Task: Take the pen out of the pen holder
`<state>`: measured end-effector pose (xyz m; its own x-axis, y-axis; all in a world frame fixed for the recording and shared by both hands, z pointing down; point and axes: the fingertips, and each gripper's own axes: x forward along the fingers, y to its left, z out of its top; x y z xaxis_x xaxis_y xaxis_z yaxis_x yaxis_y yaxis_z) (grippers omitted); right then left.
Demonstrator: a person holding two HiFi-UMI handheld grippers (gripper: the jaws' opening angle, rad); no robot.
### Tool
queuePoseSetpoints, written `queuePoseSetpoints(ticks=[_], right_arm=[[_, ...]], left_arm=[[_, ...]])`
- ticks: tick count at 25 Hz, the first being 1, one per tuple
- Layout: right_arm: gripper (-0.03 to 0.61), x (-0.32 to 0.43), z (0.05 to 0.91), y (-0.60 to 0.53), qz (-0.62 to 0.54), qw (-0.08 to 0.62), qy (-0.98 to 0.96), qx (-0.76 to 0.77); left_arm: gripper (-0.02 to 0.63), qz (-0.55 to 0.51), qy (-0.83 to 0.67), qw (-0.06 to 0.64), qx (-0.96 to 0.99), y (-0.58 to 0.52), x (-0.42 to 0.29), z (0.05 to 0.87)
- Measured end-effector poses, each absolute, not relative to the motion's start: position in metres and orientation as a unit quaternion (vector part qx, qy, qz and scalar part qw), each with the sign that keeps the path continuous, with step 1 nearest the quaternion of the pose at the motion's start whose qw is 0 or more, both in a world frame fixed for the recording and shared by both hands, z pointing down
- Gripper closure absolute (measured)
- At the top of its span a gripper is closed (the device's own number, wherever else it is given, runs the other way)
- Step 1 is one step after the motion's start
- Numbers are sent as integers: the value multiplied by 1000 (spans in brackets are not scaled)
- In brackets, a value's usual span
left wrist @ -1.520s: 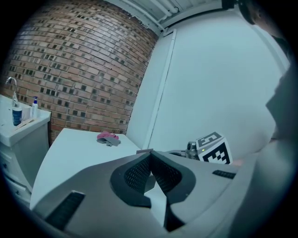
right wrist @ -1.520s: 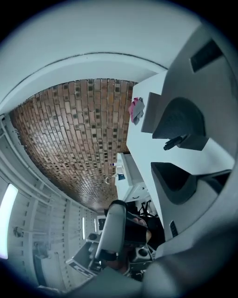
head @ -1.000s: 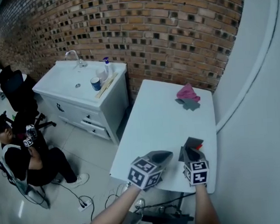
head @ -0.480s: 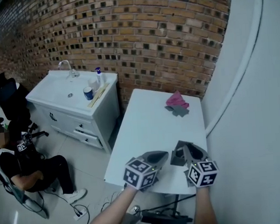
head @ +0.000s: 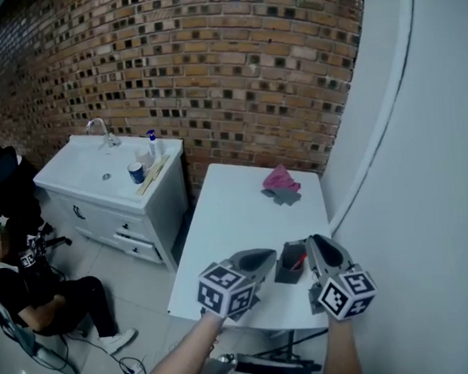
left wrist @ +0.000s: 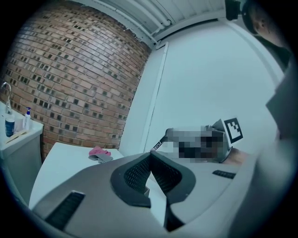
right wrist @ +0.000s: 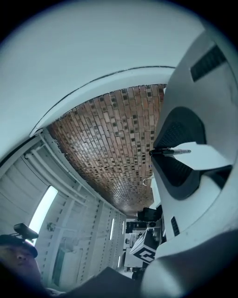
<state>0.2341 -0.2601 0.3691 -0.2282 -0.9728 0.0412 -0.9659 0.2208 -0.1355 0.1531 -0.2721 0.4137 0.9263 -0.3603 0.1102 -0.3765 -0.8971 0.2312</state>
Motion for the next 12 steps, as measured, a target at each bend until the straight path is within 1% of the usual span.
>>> queuePoseSetpoints(ticks=[4,12], right_arm=[[509,234,364,-257,-54,46,790,-609],[512,229,361,-254,-58,54,787,-611]], left_arm=[[614,27,-186,112,976,-273,153,403],[614,30,-184,104,977,-273,151,398]])
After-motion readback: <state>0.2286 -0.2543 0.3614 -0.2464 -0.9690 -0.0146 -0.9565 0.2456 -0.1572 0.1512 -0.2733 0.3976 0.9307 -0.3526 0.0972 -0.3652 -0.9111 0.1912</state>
